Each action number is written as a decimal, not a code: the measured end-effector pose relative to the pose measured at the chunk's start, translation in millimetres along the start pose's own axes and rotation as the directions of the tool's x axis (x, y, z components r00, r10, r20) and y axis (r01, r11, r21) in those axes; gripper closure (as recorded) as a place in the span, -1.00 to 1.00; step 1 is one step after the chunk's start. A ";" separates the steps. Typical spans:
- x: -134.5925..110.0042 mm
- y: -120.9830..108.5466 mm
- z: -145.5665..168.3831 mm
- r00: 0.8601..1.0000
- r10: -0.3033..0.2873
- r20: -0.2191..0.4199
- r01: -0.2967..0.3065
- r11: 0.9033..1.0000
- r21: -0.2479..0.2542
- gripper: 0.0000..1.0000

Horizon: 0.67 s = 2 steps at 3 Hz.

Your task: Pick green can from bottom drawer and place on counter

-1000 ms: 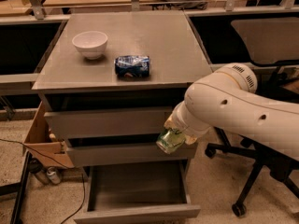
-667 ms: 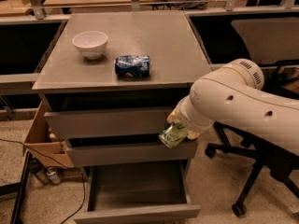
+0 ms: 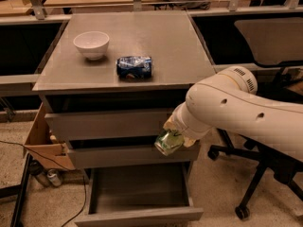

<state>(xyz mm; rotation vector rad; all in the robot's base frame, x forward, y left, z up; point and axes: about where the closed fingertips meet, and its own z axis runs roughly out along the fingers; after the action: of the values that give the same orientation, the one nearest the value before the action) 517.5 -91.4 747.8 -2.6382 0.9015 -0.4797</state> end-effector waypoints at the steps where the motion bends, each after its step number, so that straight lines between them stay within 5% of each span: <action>1: -17.8 2.7 7.9 1.000 -0.002 0.012 0.002 1.000 0.003 1.00; 2: -28.5 -2.1 -5.9 1.000 0.000 -0.031 0.001 1.000 0.020 1.00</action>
Offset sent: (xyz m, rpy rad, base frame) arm -0.0353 0.0273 0.0215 -0.0044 -0.1006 -0.0264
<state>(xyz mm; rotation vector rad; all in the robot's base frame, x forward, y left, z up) 494.9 -72.9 747.9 -2.6200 0.9009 -0.5283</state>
